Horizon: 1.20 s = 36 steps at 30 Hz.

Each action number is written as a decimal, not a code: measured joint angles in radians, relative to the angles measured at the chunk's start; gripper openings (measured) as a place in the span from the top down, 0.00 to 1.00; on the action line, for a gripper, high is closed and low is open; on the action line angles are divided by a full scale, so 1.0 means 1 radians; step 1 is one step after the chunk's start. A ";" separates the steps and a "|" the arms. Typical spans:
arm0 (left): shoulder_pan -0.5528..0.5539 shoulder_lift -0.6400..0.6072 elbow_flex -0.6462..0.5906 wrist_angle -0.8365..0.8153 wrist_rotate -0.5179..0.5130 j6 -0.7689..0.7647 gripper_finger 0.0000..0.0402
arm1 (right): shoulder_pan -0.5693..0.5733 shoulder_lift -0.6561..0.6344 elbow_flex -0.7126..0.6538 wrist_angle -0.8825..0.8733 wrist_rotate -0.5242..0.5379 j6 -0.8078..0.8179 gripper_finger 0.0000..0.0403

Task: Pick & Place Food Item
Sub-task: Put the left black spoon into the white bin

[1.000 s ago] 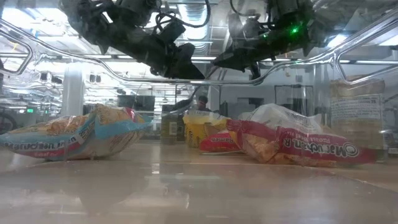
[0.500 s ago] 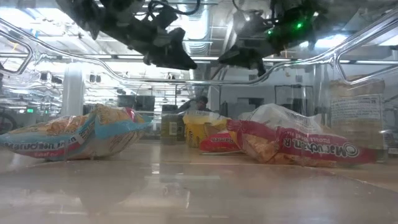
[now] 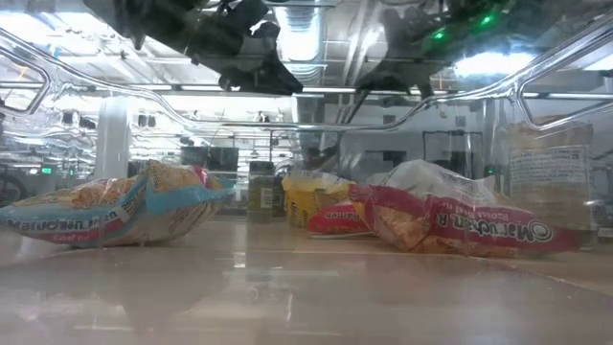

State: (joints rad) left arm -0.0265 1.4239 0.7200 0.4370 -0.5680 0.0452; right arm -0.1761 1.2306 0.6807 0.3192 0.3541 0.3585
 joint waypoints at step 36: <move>0.001 0.002 0.000 0.000 0.000 0.002 0.65 | -0.082 -0.411 0.000 -0.601 0.194 0.035 1.00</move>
State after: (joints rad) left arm -0.0257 1.4258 0.7200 0.4366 -0.5679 0.0471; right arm -0.2584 0.8200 0.6807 -0.2819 0.5482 0.3932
